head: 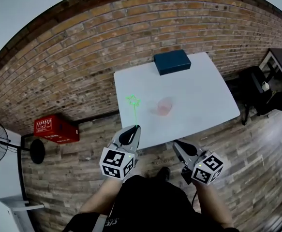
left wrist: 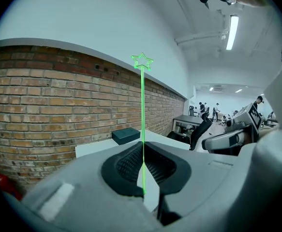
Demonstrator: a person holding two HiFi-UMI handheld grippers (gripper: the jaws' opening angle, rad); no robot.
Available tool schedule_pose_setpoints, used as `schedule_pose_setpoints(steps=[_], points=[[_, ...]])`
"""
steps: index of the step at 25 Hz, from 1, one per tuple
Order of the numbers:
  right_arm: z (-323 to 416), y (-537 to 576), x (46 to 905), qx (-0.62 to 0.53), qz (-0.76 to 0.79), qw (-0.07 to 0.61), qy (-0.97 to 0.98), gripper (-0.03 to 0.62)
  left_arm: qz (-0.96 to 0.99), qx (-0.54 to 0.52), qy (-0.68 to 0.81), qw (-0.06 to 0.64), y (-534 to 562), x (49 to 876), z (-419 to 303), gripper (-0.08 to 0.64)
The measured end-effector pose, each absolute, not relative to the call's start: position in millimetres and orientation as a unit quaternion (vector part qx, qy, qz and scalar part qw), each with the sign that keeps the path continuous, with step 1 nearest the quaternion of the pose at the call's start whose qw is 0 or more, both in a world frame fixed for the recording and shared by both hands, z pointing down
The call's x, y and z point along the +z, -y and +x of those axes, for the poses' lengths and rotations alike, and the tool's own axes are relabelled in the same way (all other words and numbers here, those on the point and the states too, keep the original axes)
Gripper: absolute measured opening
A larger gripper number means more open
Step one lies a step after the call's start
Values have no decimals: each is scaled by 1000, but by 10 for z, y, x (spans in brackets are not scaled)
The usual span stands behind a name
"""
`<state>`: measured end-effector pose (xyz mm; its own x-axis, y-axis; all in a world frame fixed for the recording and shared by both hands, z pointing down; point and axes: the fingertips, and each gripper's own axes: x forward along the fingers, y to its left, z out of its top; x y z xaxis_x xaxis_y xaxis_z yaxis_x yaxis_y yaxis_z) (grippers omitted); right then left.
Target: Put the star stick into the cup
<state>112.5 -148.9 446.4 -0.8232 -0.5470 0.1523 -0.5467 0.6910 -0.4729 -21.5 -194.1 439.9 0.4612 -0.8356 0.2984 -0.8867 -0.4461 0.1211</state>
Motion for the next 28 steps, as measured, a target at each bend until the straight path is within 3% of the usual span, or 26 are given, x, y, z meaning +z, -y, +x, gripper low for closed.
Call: schedule_pose_setpoints(steps=[28], points=[[1033,2703,4656,-288,-410,-6,-865,0,915,64,364,165,3378,4546,174,11]])
